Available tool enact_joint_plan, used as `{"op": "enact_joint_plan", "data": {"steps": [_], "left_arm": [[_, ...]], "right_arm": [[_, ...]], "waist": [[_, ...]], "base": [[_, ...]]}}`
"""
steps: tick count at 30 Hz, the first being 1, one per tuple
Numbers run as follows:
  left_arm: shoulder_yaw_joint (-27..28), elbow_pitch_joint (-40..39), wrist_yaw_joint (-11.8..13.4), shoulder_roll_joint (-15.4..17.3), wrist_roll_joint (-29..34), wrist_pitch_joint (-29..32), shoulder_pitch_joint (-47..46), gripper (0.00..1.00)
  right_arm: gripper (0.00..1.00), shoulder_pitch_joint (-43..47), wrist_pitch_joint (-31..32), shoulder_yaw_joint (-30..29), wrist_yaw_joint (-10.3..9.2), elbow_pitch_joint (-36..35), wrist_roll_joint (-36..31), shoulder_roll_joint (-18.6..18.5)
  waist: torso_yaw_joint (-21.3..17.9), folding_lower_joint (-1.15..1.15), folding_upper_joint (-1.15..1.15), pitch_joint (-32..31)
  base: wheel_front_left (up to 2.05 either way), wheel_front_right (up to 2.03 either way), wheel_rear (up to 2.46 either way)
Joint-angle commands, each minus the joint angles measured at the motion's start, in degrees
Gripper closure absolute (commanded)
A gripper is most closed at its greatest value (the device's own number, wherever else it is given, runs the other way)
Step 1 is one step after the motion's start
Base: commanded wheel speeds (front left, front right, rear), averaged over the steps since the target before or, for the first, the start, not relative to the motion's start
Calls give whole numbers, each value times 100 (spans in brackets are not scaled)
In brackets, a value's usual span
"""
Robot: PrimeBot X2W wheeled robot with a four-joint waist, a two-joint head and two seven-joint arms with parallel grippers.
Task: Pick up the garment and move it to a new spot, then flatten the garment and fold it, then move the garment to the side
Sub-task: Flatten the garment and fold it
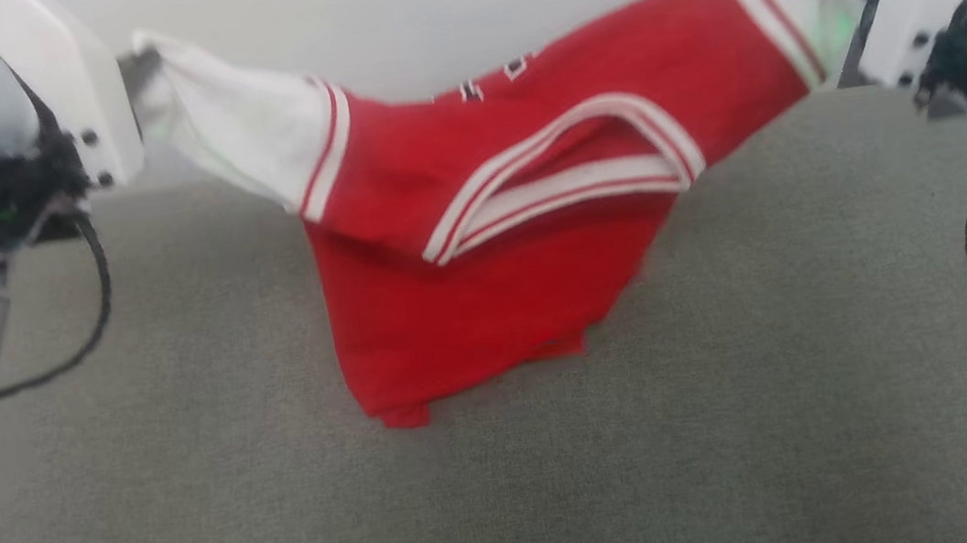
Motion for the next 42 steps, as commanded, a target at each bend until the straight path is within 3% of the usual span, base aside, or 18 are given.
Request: {"op": "enact_joint_plan", "data": {"steps": [1, 9, 16, 23, 30, 36, 42], "left_arm": [[23, 7, -3, 4, 47, -39, -98, 100], [7, 313, -109, -66, 281, -325, -691, 100], [32, 792, -348, -265, 643, -1154, -1432, 100], [121, 1494, -703, -488, 1015, -2368, -2474, 100], [100, 2335, -1046, -769, 1504, -4295, -3306, 100], [-108, 3179, -1251, -968, 1469, -4803, -3048, 100], [-363, 3772, -1326, -1133, 1163, -4360, -2509, 100]], "right_arm": [[100, -90, -59, -10, 0, 7, -30, 32], [100, -740, -506, -53, 0, 401, -337, 119], [100, -1505, -1458, 283, 1, 949, -662, 21], [100, -2575, -3203, 492, 0, 1767, -1174, -168], [100, -3482, -5067, 566, 0, 2819, -2355, -351], [100, -3467, -5281, 466, 0, 3838, -2672, -215], [100, -3156, -5077, 506, 0, 4668, -2150, -40]], "waist": [[-1, 0, 0, -38], [-10, 0, 0, 78], [-24, 0, 0, 810], [-9, 0, 0, 1701], [114, 0, 0, 2403], [221, 0, 0, 2478], [282, 0, 0, 2263]], "base": [[0, 0, 0], [0, 0, 0], [0, 0, 0], [0, 0, 0], [0, 0, 0], [0, 0, 0], [0, 0, 0]]}}
